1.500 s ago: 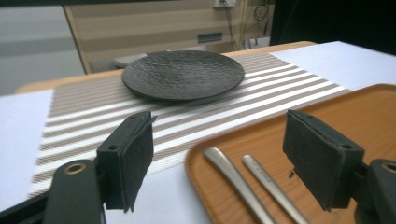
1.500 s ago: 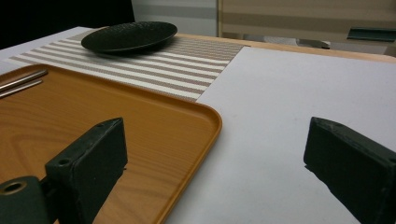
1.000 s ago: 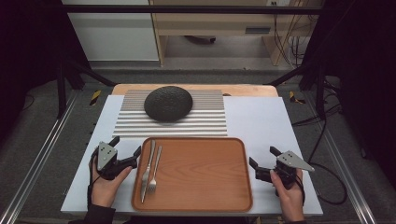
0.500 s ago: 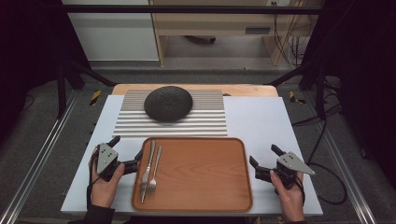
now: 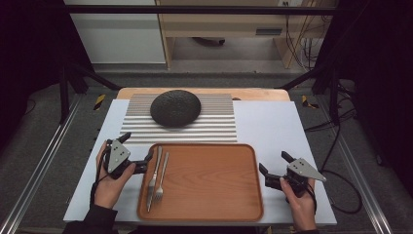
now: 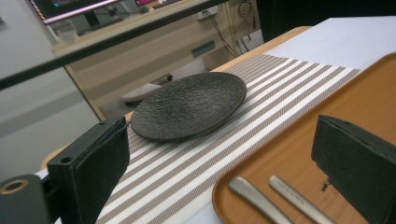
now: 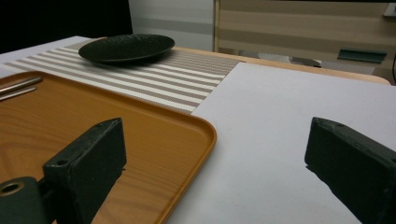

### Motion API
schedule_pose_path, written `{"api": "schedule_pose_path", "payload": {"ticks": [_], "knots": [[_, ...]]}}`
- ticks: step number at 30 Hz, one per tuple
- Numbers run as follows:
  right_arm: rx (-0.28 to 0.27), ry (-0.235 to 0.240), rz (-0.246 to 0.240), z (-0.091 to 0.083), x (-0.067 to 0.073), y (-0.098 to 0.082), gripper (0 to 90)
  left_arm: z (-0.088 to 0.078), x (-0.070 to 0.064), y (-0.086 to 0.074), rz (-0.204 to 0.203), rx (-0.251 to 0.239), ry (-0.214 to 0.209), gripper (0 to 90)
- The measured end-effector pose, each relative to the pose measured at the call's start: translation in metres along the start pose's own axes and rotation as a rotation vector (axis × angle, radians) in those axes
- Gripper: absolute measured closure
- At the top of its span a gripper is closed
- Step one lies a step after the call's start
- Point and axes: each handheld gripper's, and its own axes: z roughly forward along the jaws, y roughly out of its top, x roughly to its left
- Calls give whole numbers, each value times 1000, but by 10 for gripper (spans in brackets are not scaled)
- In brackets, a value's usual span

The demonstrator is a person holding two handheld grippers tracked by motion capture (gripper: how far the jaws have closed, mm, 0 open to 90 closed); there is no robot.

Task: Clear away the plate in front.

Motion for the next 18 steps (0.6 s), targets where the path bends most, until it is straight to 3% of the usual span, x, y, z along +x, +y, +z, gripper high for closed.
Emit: {"api": "schedule_pose_path", "payload": {"ticks": [4, 10, 13, 18], "knots": [[-1, 13, 3, 2, 2, 0, 51, 13, 11, 14, 39, 23, -23, 49], [15, 30, -20, 5, 4, 0, 52, 34, 27, 39, 141, 83, -62, 59], [10, 21, -25, 5, 6, 2, 52, 42, 32, 49, 199, 119, -80, 79], [12, 4, -25, 4, 6, 2, 54, 52, 33, 56, 279, 132, -126, 85]]}}
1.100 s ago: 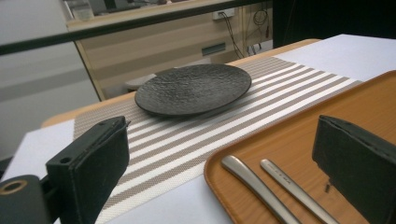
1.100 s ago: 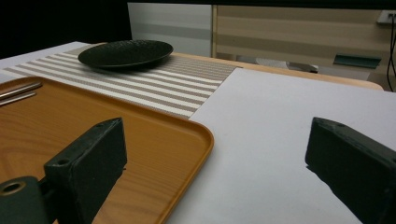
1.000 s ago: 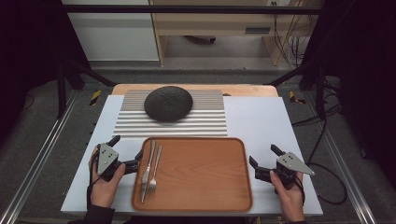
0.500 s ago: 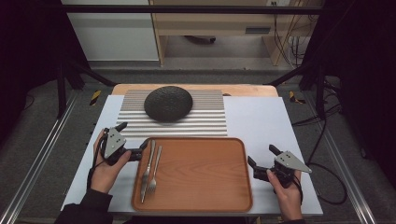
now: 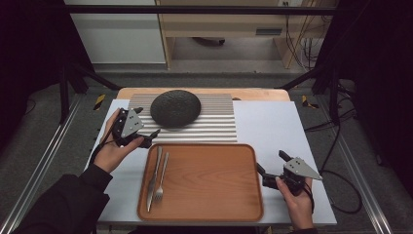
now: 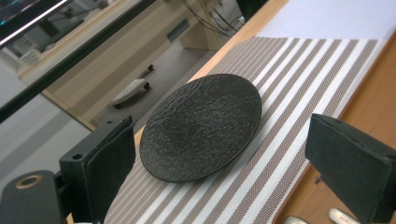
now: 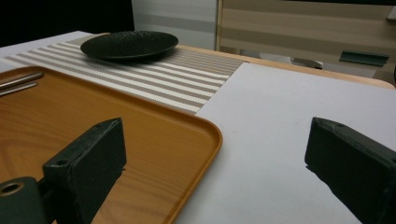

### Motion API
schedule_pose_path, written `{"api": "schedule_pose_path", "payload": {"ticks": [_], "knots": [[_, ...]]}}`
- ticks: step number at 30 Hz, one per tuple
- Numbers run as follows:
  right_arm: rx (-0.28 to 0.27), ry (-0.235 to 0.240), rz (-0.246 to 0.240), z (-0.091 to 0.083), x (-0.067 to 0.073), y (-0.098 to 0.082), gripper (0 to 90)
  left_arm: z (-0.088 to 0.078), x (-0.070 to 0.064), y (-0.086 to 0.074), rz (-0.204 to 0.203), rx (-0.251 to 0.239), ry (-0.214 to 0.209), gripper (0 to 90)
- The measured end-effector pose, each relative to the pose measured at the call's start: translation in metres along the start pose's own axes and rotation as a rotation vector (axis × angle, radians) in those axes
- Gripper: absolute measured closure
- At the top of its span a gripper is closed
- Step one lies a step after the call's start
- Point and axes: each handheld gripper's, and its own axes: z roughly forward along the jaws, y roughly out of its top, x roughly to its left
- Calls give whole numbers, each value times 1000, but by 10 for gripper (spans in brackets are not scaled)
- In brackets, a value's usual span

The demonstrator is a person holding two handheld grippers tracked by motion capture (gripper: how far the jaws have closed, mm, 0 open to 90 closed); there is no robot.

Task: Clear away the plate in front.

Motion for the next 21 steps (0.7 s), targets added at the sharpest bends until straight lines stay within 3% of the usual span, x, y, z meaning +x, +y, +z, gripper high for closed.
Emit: {"api": "schedule_pose_path", "payload": {"ticks": [2, 4, 12, 19, 21], "knots": [[11, -4, -3, -2, 0, -2, 54, 2, 0, 1, 39, 1, 9, 85], [11, -5, 2, -4, 0, -3, 54, 5, 2, 2, 28, -10, 5, 85], [17, -11, 12, -4, 0, -3, 55, 25, 12, 3, 102, -7, 59, 85], [27, -24, 13, -3, 0, -3, 53, 45, 15, 4, 203, 43, 30, 85], [32, -25, 11, -2, 0, -3, 53, 49, 16, 5, 211, 44, 22, 85]]}}
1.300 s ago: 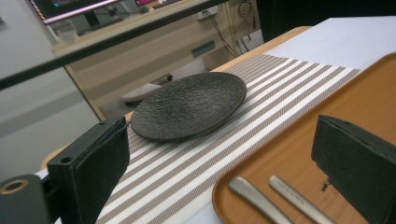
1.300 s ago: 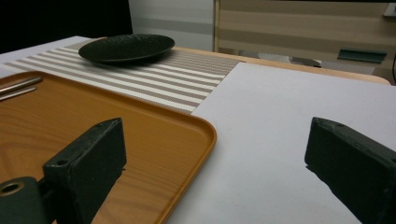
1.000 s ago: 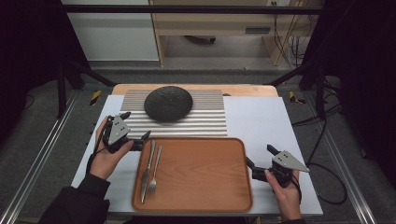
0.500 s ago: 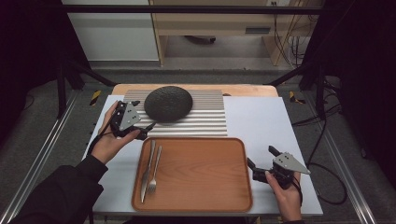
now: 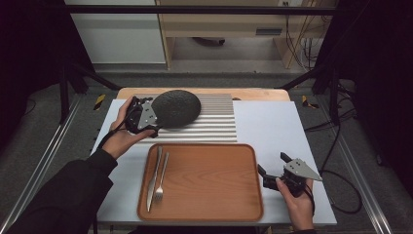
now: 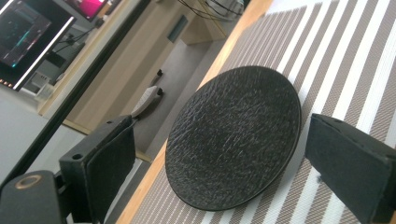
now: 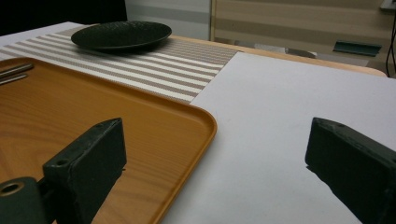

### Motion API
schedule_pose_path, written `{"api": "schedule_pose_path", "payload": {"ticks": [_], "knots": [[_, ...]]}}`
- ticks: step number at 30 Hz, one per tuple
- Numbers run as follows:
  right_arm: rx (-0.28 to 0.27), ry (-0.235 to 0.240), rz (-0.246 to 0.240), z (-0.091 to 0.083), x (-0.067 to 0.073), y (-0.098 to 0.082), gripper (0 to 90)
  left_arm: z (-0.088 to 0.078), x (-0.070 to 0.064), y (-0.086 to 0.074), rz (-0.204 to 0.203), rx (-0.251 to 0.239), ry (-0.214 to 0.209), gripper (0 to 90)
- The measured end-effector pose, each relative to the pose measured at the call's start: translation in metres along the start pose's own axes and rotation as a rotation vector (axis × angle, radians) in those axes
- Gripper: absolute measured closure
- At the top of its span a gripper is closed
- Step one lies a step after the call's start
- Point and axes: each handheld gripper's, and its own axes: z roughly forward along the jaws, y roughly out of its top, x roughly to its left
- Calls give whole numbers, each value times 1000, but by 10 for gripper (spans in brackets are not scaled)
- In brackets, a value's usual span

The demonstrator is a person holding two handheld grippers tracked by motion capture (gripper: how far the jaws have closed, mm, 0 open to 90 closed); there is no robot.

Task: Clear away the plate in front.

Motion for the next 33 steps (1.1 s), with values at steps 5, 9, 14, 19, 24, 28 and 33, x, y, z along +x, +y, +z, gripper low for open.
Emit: {"api": "schedule_pose_path", "payload": {"ticks": [5, 9, 14, 19, 24, 28, 33], "knots": [[13, 0, 2, 1, 1, 0, 52, 13, 0, -1, 7, 17, -2, 85], [18, -4, 6, 1, 0, -1, 52, 23, -6, -7, 43, 36, -18, 88], [27, -15, 11, 3, 0, -2, 53, 34, -16, -14, 121, 56, -48, 127], [28, -19, 13, 2, 0, -2, 55, 43, -27, -18, 181, 62, -78, 179], [31, -19, 12, 3, -1, -3, 55, 49, -34, -21, 230, 96, -105, 212], [30, -21, 12, 3, 0, -3, 55, 49, -33, -20, 256, 105, -114, 225], [31, -22, 11, 3, 0, -2, 56, 44, -26, -11, 249, 80, -105, 230]]}}
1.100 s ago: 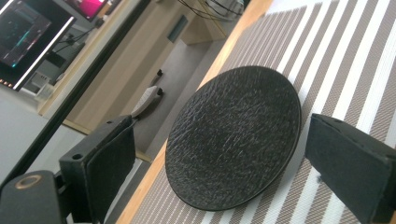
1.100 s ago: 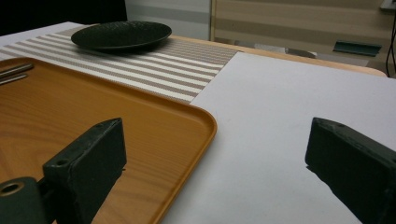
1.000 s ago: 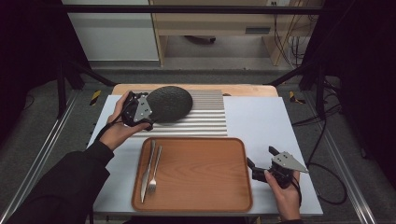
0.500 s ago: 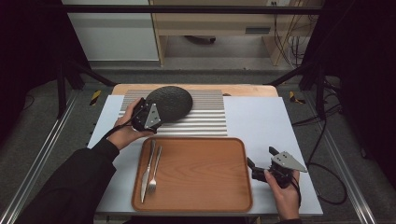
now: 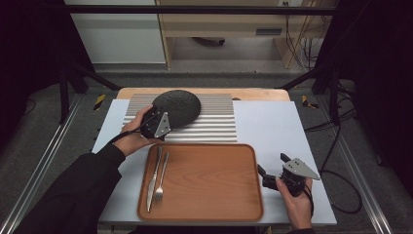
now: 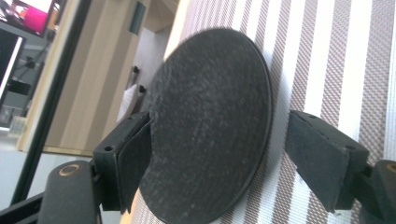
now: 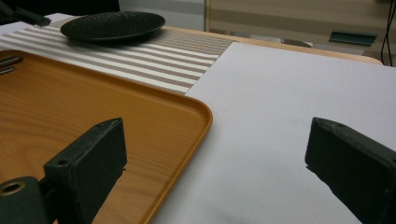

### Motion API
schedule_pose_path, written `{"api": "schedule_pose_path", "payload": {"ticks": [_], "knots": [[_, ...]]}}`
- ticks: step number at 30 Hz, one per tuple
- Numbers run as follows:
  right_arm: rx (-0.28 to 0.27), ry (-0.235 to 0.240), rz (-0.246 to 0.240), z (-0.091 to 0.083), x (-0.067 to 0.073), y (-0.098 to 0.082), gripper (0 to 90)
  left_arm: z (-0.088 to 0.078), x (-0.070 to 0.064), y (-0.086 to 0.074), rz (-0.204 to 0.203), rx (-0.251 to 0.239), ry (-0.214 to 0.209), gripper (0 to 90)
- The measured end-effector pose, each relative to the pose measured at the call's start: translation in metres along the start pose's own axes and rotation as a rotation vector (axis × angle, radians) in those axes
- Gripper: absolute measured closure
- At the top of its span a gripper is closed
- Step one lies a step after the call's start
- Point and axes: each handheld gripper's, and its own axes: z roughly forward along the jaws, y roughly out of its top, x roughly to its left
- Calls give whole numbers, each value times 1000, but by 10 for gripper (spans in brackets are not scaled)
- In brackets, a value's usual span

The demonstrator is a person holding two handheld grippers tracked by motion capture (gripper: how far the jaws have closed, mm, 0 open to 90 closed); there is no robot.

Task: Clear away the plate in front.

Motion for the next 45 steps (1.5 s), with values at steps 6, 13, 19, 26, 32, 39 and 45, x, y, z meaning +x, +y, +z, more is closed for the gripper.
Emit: {"api": "schedule_pose_path", "payload": {"ticks": [6, 13, 19, 26, 32, 39, 45], "knots": [[33, 14, -21, 6, 5, -2, 56, 6, 1, -7, 17, 33, -3, 248], [25, 11, -20, 6, 5, -2, 56, 18, -6, -18, 50, 75, -28, 294], [7, 3, -4, 3, 1, -1, 56, 25, -10, -23, 65, 81, -39, 326], [6, 1, -8, 2, 1, -1, 55, 31, -16, -19, 117, 83, -33, 378], [4, -1, -6, 1, 1, -1, 55, 35, -19, -18, 151, 85, -27, 403], [2, -3, -6, 1, 0, -1, 55, 40, -22, -21, 182, 99, -23, 432], [5, -4, -1, 1, -1, -2, 55, 47, -21, -23, 191, 109, -8, 479]]}}
